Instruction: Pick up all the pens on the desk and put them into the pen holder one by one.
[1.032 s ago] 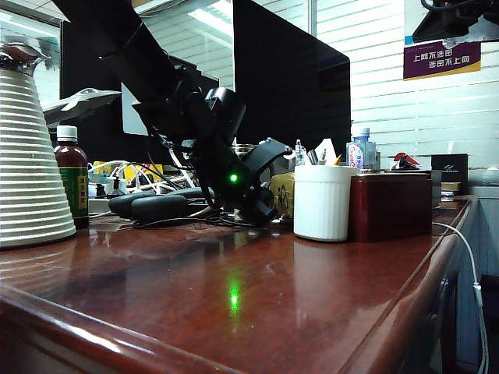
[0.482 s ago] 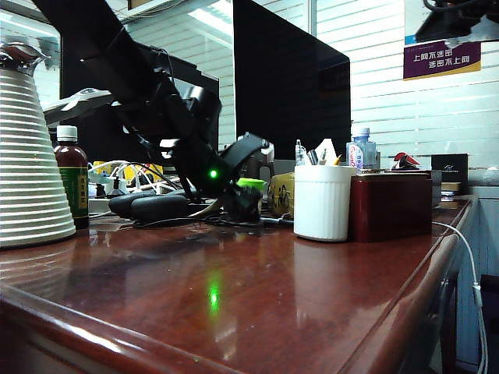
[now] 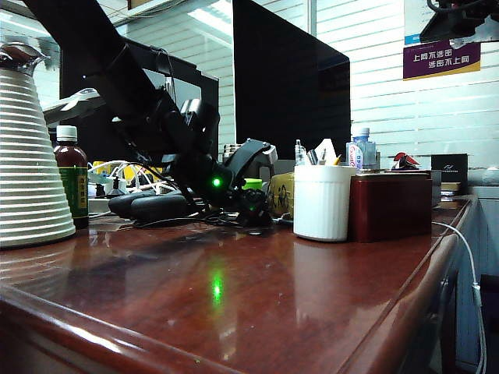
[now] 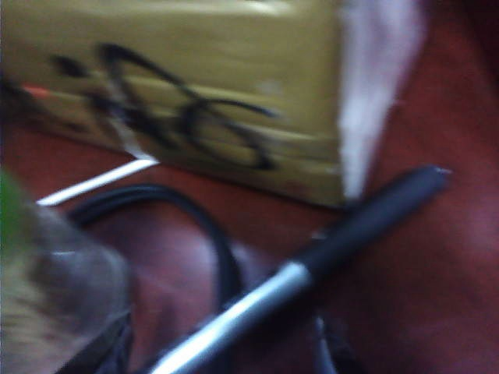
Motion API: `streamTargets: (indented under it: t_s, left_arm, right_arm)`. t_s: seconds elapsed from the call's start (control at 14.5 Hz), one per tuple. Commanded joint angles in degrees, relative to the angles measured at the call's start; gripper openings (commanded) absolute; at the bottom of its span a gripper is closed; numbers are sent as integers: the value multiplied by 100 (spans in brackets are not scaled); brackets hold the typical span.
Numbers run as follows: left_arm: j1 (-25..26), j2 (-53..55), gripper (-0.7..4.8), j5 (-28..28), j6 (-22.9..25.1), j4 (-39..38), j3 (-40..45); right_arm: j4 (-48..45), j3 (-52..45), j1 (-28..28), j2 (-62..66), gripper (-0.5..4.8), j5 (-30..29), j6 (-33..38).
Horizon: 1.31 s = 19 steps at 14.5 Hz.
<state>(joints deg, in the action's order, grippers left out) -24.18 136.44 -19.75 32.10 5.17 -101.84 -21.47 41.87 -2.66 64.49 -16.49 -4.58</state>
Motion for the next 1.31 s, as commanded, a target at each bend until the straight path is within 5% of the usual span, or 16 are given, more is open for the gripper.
streamTargets:
  t_s: [0.07, 0.21, 0.34, 0.48, 0.89, 1.1, 1.31]
  left_arm:
    - [-7, 212, 295, -236, -131, 125, -20]
    - [2, 219, 247, -197, -409, 125, -35]
    - [2, 219, 82, -201, -623, -74, -50]
    - [-7, 155, -6, -212, -748, -538, -50]
    - [20, -979, -6, -192, -730, -1569, -50]
    - [20, -2271, -6, -330, -1893, -2697, -50]
    - [-61, -2723, -5, -1294, -2529, -2933, -50]
  right_arm:
    - [-59, 20, 52, -11, 265, 4, -17]
    - [-59, 20, 103, -11, 265, 7, -17]
    - [-61, 20, 127, -11, 265, 7, -17]
    - [-61, 20, 136, -13, 265, 7, -17]
    - [-109, 22, 131, -24, 265, 2, 9]
    - [-133, 26, 122, -24, 265, -706, 520]
    - [-192, 35, -15, 37, 265, -1432, 1263]
